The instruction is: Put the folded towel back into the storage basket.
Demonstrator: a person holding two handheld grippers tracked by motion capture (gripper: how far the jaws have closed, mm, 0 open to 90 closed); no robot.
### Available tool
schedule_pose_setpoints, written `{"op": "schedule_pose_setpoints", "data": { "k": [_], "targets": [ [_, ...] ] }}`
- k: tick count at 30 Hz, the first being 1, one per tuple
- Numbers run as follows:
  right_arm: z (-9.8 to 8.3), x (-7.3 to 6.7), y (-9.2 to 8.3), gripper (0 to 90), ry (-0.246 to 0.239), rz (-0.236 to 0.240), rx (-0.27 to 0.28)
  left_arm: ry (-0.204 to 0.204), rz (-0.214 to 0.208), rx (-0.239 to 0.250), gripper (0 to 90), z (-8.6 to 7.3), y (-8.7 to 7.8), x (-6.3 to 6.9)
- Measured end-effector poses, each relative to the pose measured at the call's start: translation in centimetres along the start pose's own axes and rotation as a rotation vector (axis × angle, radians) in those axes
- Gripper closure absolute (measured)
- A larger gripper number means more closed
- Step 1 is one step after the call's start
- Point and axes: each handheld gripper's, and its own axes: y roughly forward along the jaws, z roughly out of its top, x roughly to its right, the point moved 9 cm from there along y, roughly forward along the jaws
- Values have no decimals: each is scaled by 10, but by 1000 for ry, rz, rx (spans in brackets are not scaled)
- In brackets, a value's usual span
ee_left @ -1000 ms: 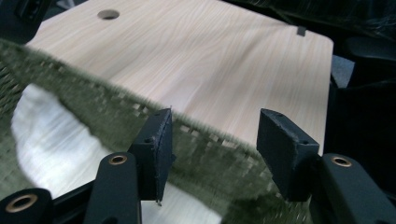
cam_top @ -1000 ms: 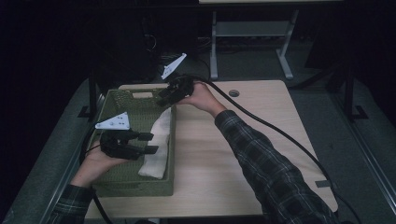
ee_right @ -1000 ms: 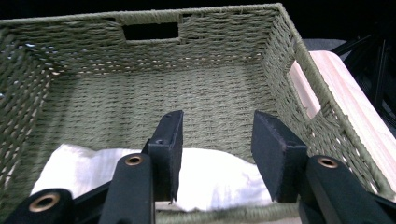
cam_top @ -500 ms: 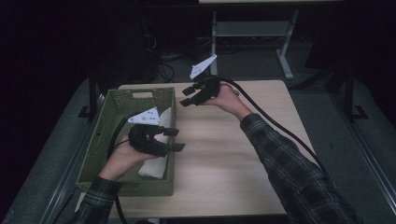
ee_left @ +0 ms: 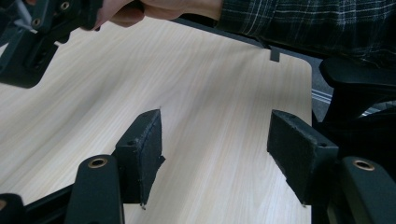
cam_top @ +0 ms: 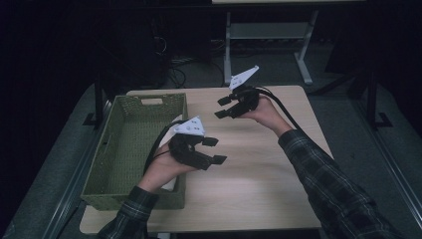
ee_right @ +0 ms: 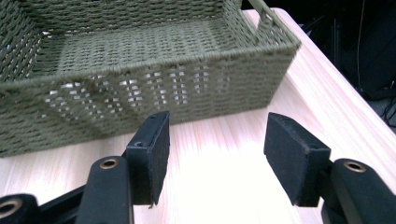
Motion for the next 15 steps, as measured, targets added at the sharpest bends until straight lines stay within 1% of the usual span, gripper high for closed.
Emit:
{"op": "schedule_pose_setpoints", "data": {
  "k": [1,2,3,5,8,11,14,15],
  "targets": [
    [-4,1,-2,395,2,-6,2,10,-6,1,351,1,5,2],
    [-8,1,-4,392,9,-8,4,13,-7,-1,347,2,10,4],
    [-12,0,-5,387,19,-6,4,19,-17,-4,347,2,15,6],
    [-20,1,-8,382,14,-13,3,22,-32,-8,344,2,24,11],
    [-32,-1,-12,375,27,-16,-3,26,-53,-10,342,1,41,20],
    [-43,-2,-14,372,35,-20,-8,41,-70,-26,340,-3,58,28],
    [-53,-4,-16,365,43,-22,-9,66,-67,-47,340,-9,76,35],
    [-57,-5,-16,365,47,-19,-7,65,-75,-47,340,-11,81,38]
  ]
}}
